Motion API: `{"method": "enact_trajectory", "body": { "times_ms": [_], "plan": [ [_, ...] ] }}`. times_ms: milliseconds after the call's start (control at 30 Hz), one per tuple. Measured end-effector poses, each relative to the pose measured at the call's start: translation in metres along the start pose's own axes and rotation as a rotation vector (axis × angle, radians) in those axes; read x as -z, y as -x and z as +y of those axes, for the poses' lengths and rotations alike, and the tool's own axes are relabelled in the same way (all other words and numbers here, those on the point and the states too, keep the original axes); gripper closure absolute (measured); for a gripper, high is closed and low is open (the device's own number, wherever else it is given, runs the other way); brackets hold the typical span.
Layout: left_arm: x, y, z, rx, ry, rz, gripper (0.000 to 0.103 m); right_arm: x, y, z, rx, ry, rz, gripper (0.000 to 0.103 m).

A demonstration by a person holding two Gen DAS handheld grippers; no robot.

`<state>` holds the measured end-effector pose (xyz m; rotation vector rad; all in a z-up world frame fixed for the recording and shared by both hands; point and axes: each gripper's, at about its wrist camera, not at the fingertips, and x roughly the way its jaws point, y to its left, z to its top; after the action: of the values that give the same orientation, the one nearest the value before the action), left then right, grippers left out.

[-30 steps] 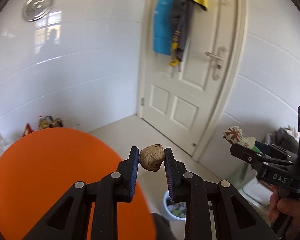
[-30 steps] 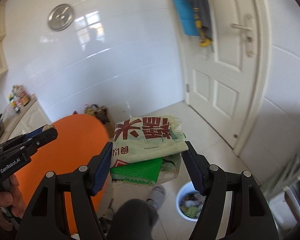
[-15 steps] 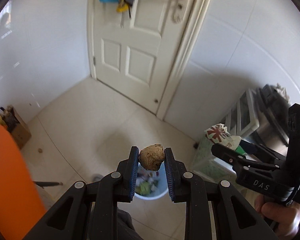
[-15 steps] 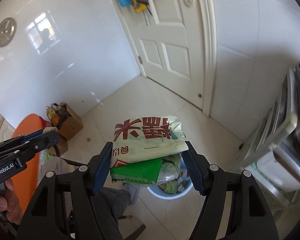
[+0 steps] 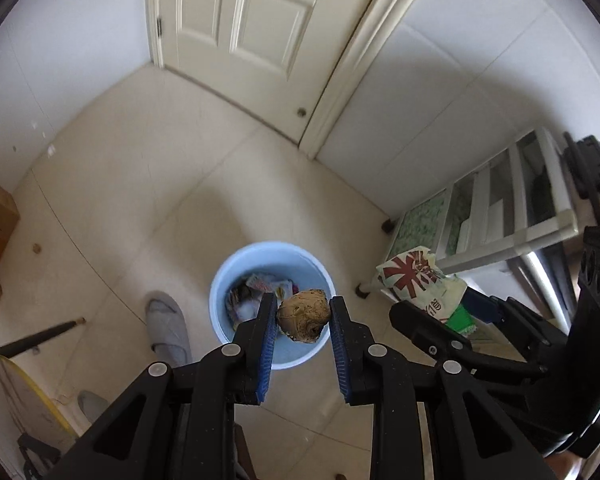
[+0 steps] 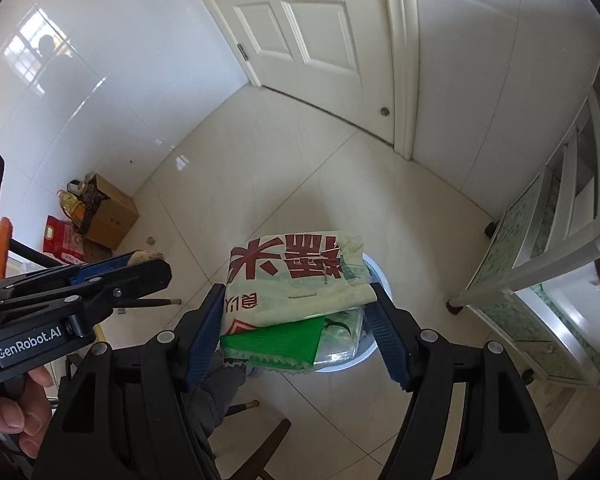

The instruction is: Collect trash

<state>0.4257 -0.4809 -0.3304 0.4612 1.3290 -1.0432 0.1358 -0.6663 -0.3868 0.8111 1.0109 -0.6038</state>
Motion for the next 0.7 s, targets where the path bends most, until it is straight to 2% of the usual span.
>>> {"method": "enact_trajectory", "body": {
  "times_ms": [67, 133, 200, 300, 400, 500, 600, 700],
  "plan": [
    [-0.009, -0.011, 0.013, -0.011, 0.026, 0.023, 0.063, -0.002, -0.014, -0.004, 0.01, -0.009, 0.011, 0.031],
    [-0.013, -0.019, 0.027, -0.019, 0.056, 0.043, 0.054, -0.003, -0.026, -0.012, 0.011, -0.032, 0.024, 0.021],
    [-0.014, -0.027, 0.037, -0.017, 0.077, 0.063, 0.037, -0.004, -0.035, -0.02, 0.008, -0.056, 0.037, 0.015],
    [-0.024, -0.034, 0.044, -0.039, 0.093, 0.055, 0.025, -0.001, -0.037, -0.026, 0.024, -0.079, 0.025, 0.001],
    [-0.022, -0.029, 0.04, -0.072, 0.087, 0.043, 0.02, 0.001, -0.035, -0.027, 0.046, -0.091, 0.013, 0.0],
    [-0.05, -0.035, 0.001, -0.126, 0.059, 0.008, 0.019, 0.002, -0.031, -0.028, 0.07, -0.111, 0.007, 0.0],
    [-0.042, -0.02, -0.017, -0.178, 0.03, -0.036, 0.018, 0.001, -0.021, -0.025, 0.063, -0.111, -0.009, 0.0],
    [-0.031, -0.006, -0.028, -0.188, 0.028, -0.062, 0.018, 0.003, -0.003, -0.018, 0.062, -0.103, -0.03, 0.0]
  ]
}}
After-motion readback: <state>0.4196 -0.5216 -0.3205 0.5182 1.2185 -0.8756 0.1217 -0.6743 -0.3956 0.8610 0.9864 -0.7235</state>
